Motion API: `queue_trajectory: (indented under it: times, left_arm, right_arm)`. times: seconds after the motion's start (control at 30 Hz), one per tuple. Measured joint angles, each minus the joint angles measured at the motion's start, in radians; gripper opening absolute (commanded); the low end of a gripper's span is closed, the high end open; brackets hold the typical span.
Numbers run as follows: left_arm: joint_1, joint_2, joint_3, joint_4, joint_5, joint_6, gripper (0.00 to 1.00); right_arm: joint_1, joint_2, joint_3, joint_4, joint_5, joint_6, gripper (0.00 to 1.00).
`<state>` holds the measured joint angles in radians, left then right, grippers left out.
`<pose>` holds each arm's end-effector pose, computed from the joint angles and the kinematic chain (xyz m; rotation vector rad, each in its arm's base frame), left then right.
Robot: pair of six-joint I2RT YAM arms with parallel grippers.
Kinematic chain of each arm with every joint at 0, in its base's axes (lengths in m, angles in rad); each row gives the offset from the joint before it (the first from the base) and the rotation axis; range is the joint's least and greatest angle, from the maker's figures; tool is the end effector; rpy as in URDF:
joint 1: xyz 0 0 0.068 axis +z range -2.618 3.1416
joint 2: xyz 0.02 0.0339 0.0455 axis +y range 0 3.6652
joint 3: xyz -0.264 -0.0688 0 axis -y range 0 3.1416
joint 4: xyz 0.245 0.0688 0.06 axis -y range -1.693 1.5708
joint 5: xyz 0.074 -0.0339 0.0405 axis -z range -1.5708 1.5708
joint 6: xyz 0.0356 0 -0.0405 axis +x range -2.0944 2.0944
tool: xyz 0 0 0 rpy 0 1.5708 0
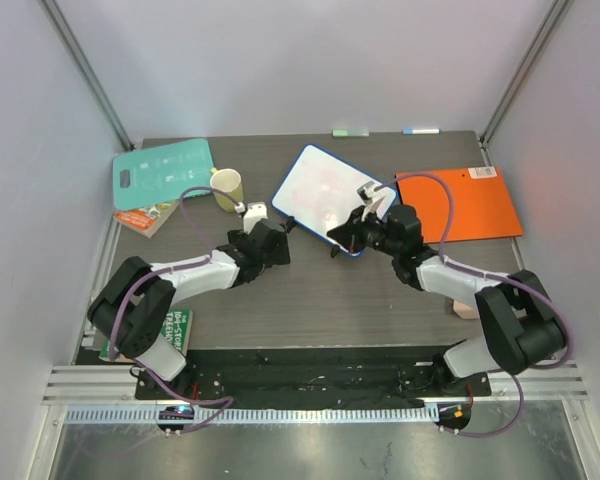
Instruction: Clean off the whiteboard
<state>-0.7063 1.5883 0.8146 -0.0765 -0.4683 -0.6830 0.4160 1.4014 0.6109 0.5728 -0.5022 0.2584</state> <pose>0.2475 -0.1900 0.1697 -0.1799 2.3024 -0.1332 0.2613 0.1342 0.2191 -0.5170 1.7849 0.9241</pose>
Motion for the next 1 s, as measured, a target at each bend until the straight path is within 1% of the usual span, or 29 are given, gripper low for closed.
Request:
queue_trajectory:
  times: [0.1, 0.23, 0.33, 0.53, 0.73, 0.83, 1.0]
  left_arm:
    - [0.037, -0.032, -0.002, 0.005, 0.001, 0.016, 1.00]
    - [0.046, -0.067, -0.007, 0.019, 0.012, 0.033, 1.00]
    - [0.052, -0.081, -0.027, 0.037, 0.035, 0.038, 1.00]
    - [0.077, -0.097, -0.105, 0.073, 0.092, 0.037, 1.00]
    - [0.106, -0.118, -0.133, 0.116, 0.140, 0.037, 1.00]
    - [0.114, -0.121, -0.138, 0.131, 0.156, 0.037, 1.00]
    - [0.126, -0.128, -0.152, 0.148, 0.175, 0.037, 1.00]
  right_arm:
    - [0.078, 0.087, 0.039, -0.054, 0.070, -0.005, 0.01]
    - [0.195, 0.238, 0.149, -0.144, 0.198, -0.020, 0.01]
    - [0.256, 0.313, 0.208, -0.201, 0.308, -0.023, 0.01]
    - [0.337, 0.367, 0.290, -0.326, 0.589, -0.023, 0.01]
    - [0.402, 0.422, 0.430, -0.487, 0.894, -0.020, 0.01]
    - [0.415, 0.444, 0.473, -0.561, 0.982, -0.019, 0.01]
    - [0.419, 0.479, 0.506, -0.681, 1.078, -0.012, 0.01]
